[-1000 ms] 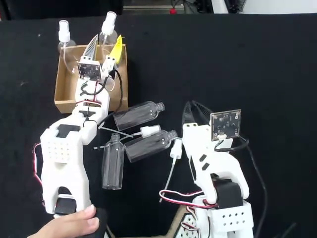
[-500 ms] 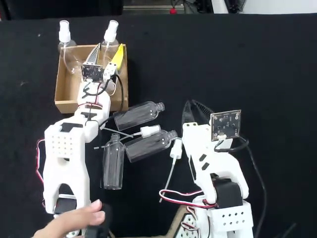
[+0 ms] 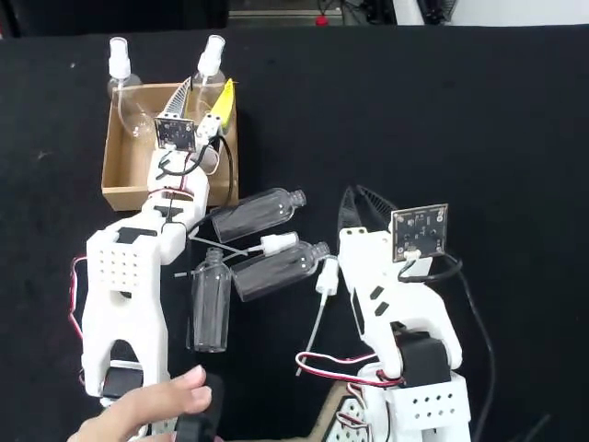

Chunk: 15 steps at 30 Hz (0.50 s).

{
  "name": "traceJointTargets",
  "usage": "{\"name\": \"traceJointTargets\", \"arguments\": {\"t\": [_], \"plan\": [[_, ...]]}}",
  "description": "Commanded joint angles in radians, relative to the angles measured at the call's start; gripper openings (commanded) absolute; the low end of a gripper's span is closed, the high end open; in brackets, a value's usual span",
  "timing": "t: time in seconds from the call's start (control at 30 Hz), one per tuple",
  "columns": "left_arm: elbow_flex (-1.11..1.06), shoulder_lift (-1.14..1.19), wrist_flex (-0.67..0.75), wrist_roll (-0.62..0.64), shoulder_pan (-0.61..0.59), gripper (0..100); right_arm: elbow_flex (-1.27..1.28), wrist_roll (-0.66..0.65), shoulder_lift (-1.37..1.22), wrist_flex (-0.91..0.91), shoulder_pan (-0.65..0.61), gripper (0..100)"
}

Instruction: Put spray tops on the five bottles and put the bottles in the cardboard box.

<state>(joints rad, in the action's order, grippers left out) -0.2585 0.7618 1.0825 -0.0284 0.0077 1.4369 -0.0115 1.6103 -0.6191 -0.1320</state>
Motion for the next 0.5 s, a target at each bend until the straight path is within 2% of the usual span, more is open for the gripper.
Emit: {"name": "traceJointTargets", "arguments": {"t": [0.0, 0.47], "plan": [[0.068, -0.014, 0.0, 0.002, 0.015, 19, -0.007, -0.014, 0.012, 0.031, -0.008, 2.5], [0.073, -0.012, 0.0, 0.002, 0.013, 19, -0.007, -0.014, 0.012, 0.031, -0.008, 2.5]]}}
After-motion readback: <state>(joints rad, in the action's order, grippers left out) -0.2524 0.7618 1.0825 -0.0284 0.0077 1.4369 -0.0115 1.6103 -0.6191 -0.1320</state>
